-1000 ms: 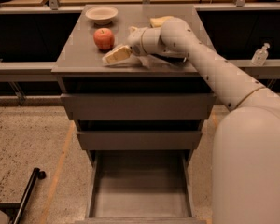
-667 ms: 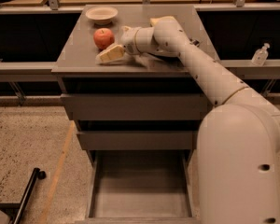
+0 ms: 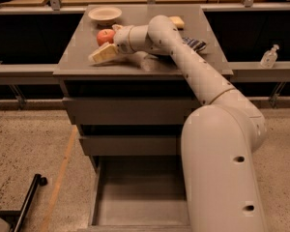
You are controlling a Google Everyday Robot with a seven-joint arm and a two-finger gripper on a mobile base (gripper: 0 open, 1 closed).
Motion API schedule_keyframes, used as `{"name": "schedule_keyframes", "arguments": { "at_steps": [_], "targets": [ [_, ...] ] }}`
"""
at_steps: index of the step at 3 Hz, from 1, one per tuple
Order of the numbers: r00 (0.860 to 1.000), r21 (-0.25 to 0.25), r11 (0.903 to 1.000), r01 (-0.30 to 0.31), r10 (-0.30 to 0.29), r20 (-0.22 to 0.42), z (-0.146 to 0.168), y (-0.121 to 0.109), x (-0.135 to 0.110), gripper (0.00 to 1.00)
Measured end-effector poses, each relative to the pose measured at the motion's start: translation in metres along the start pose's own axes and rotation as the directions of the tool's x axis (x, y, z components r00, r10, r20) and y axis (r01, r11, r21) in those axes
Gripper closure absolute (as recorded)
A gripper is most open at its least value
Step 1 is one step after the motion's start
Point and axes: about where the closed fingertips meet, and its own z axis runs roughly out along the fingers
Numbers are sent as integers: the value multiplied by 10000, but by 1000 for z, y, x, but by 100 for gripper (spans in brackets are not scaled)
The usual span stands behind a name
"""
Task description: Place apple into bottom drawer
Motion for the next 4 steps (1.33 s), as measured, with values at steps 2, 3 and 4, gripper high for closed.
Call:
{"name": "schedule_keyframes", "arguments": {
  "at_steps": [2,3,4],
  "targets": [
    [9992,-263,9989,381,-383,-84,11,3,-10,42],
    [9992,-116,9992,395,-396,-68,6,0,-11,66],
    [9993,-163,9992,361,-359,139,-11,3,-17,88]
  ]
}}
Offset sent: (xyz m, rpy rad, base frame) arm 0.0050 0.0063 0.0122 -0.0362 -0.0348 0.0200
